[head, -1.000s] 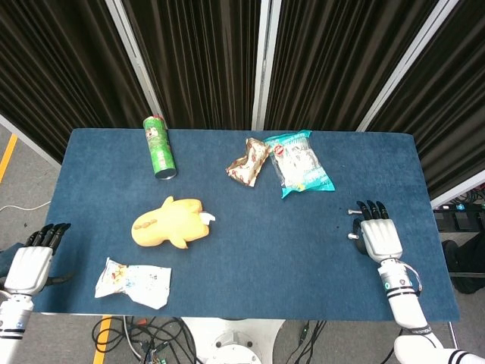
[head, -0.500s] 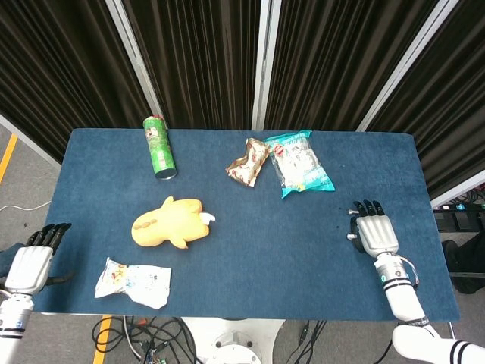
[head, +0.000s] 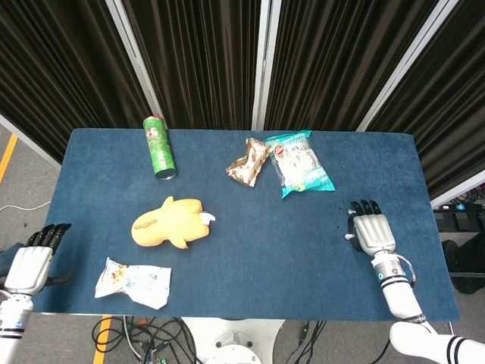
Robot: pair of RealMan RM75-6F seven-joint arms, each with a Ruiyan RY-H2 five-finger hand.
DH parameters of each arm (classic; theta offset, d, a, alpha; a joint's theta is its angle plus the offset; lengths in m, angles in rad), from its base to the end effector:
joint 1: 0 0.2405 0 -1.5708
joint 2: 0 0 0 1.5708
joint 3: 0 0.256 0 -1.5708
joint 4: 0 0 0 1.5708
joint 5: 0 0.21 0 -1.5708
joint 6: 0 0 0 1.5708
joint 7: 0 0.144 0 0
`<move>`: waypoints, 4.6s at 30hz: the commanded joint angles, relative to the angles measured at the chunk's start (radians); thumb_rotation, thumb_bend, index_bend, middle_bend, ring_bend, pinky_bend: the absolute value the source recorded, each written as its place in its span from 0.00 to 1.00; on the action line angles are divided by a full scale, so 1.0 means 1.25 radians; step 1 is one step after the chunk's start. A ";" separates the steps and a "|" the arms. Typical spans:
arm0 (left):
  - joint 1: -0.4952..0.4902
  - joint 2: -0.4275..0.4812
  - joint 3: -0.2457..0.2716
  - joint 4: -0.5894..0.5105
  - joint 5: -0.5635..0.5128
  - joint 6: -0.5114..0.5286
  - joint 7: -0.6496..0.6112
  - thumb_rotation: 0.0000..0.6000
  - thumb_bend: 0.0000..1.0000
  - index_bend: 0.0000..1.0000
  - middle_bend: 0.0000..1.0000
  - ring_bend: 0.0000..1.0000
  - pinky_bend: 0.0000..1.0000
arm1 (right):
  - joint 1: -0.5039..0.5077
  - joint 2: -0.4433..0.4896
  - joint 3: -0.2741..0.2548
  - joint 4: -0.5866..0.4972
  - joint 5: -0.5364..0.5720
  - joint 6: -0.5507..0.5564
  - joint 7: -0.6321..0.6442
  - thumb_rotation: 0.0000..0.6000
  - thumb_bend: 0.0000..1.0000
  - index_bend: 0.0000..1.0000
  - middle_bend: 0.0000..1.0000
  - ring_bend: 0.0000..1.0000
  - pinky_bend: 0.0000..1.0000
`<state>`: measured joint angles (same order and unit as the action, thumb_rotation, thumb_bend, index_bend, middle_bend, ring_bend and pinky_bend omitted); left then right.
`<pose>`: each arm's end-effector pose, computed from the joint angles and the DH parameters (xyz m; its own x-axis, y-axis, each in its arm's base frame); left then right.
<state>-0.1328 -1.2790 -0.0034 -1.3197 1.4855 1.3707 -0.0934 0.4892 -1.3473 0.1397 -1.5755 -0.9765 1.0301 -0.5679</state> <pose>-0.3566 0.1903 0.1165 0.4313 0.1300 0.8928 0.9012 -0.0156 -0.4331 -0.2648 -0.3006 0.0515 0.5898 -0.3130 0.7444 -0.7974 -0.0802 0.5981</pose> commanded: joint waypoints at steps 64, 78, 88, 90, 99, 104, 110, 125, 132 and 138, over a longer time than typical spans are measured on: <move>-0.003 0.002 -0.002 -0.013 0.001 0.004 0.009 1.00 0.00 0.10 0.12 0.07 0.17 | 0.076 -0.174 0.016 0.445 -0.039 -0.115 0.193 1.00 0.27 0.35 0.10 0.00 0.00; -0.001 0.007 -0.002 -0.037 -0.003 0.005 0.026 1.00 0.00 0.10 0.12 0.07 0.17 | 0.075 -0.190 0.021 0.462 -0.047 -0.116 0.192 1.00 0.28 0.44 0.12 0.00 0.00; 0.000 0.010 -0.001 -0.046 -0.002 0.007 0.033 1.00 0.00 0.10 0.12 0.07 0.17 | 0.073 -0.192 0.029 0.465 -0.045 -0.114 0.187 1.00 0.28 0.50 0.13 0.00 0.00; -0.001 0.010 -0.001 -0.048 -0.001 0.006 0.034 1.00 0.00 0.10 0.12 0.07 0.17 | 0.073 -0.192 0.029 0.466 -0.043 -0.116 0.185 1.00 0.28 0.50 0.13 0.00 0.00; -0.001 0.011 0.001 -0.053 -0.002 0.003 0.040 1.00 0.00 0.10 0.12 0.07 0.17 | 0.073 -0.196 0.033 0.472 -0.040 -0.120 0.185 1.00 0.28 0.53 0.14 0.00 0.00; -0.001 0.013 0.001 -0.058 -0.001 0.004 0.041 1.00 0.00 0.10 0.12 0.07 0.17 | 0.071 -0.196 0.035 0.474 -0.040 -0.118 0.184 1.00 0.29 0.55 0.14 0.00 0.00; -0.001 0.013 0.002 -0.060 -0.002 0.001 0.041 1.00 0.00 0.10 0.12 0.07 0.17 | 0.069 -0.190 0.040 0.467 -0.043 -0.110 0.187 1.00 0.29 0.57 0.14 0.00 0.00; 0.000 0.017 0.003 -0.072 -0.002 0.003 0.045 1.00 0.00 0.10 0.12 0.07 0.17 | 0.065 -0.167 0.047 0.422 -0.050 -0.083 0.175 1.00 0.29 0.58 0.14 0.00 0.00; 0.001 0.015 0.004 -0.068 -0.001 0.004 0.040 1.00 0.00 0.10 0.12 0.07 0.17 | 0.065 -0.152 0.051 0.392 -0.050 -0.070 0.161 1.00 0.29 0.58 0.15 0.00 0.00; 0.002 0.014 0.002 -0.066 0.000 0.007 0.036 1.00 0.00 0.10 0.12 0.07 0.17 | 0.067 -0.136 0.051 0.361 -0.046 -0.060 0.135 1.00 0.29 0.58 0.15 0.00 0.00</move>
<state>-0.1309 -1.2620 -0.0005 -1.4025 1.4857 1.3789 -0.0483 0.5722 -1.5201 0.2036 -1.1199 -1.0356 0.9531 -0.3946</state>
